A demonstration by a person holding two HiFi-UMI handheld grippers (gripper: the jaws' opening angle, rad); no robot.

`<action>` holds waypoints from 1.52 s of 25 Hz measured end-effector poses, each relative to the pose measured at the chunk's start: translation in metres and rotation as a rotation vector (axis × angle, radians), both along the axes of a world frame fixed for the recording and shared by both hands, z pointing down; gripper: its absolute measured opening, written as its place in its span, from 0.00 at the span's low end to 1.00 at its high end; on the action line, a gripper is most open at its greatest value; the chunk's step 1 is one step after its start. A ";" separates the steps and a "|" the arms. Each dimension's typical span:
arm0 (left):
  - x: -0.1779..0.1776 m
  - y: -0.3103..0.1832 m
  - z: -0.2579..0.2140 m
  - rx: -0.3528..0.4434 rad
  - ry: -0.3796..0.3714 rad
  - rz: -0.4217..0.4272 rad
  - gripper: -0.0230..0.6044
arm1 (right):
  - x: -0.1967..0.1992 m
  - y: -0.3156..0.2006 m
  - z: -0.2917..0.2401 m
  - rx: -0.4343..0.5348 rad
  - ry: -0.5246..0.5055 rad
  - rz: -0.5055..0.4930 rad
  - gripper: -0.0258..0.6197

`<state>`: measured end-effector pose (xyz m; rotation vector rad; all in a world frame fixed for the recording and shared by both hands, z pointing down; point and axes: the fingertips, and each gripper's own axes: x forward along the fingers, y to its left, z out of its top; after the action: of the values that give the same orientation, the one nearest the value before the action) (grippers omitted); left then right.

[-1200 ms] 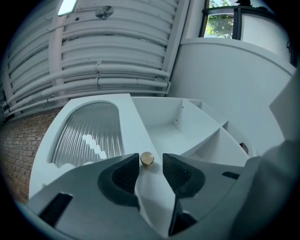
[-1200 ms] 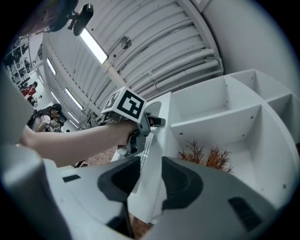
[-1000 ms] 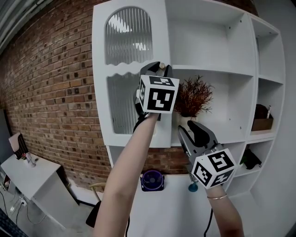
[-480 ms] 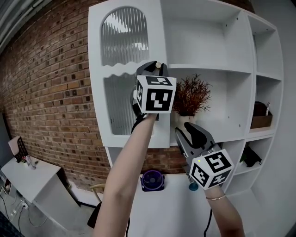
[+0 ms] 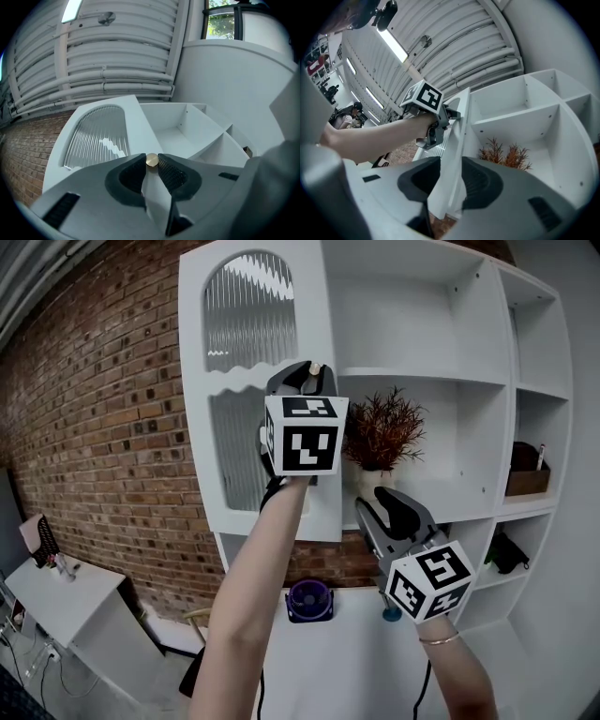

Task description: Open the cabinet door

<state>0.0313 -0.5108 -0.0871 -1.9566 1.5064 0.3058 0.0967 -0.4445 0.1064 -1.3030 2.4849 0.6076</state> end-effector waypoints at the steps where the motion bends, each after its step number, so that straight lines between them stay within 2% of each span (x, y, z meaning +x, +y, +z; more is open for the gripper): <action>1: -0.001 0.004 0.000 0.002 0.002 0.000 0.16 | 0.000 0.001 0.001 -0.001 0.000 -0.003 0.25; 24: -0.026 0.072 0.001 0.007 0.102 0.094 0.15 | -0.008 0.042 0.008 -0.017 0.002 -0.076 0.25; 34: -0.038 0.096 0.000 0.012 0.106 0.076 0.16 | -0.029 0.056 0.015 -0.032 0.024 -0.144 0.25; 38: -0.044 0.104 0.000 0.012 0.102 0.064 0.16 | -0.052 0.052 0.031 -0.067 0.060 -0.179 0.30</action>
<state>-0.0125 -0.4067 -0.0870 -2.0090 1.5040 0.4468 0.0444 -0.3926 0.1369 -1.0834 2.6547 0.5331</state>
